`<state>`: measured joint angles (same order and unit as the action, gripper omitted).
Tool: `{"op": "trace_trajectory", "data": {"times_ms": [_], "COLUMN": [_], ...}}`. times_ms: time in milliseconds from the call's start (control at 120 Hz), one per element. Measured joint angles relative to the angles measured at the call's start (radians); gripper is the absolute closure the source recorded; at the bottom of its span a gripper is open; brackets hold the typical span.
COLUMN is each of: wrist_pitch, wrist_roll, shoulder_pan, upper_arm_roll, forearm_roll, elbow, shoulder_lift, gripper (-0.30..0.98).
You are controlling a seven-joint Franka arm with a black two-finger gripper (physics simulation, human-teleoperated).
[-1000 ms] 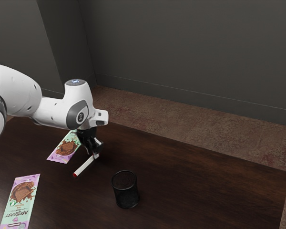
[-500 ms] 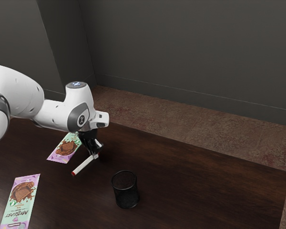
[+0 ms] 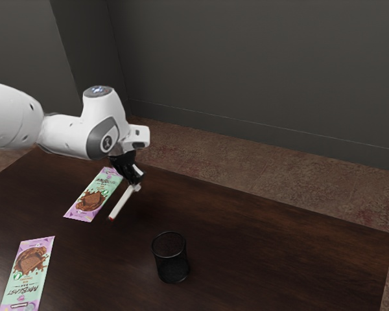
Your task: Put the marker into the pen holder.
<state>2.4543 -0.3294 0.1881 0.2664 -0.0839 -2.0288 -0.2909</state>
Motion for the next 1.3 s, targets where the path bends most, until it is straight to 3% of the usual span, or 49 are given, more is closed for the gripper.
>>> {"op": "trace_trajectory", "data": {"times_ms": [100, 183, 308, 517, 758, 967, 1300], "wrist_pitch": [-0.008, -0.018, 0.012, 0.264, 0.544, 0.629, 0.661], "wrist_roll": [0.011, 0.021, 0.034, 0.044, 0.028, 0.059, 0.113], "shoulder_pan": [0.063, 0.119, 0.153, 0.163, 0.161, 0.182, 0.182], "upper_arm_roll": [-0.001, -0.019, -0.111, -0.225, -0.244, -0.261, -0.261], "forearm_roll": [0.022, 0.031, 0.024, 0.028, 0.05, 0.046, 0.044], "elbow": [-0.003, -0.082, -0.193, -0.37, -0.411, -0.426, -0.515], "shoulder_lift": [0.125, 0.301, 0.441, 0.464, 0.408, 0.354, 0.376], "gripper": [0.78, 0.79, 0.79, 0.79, 0.78, 0.78, 0.78]}}
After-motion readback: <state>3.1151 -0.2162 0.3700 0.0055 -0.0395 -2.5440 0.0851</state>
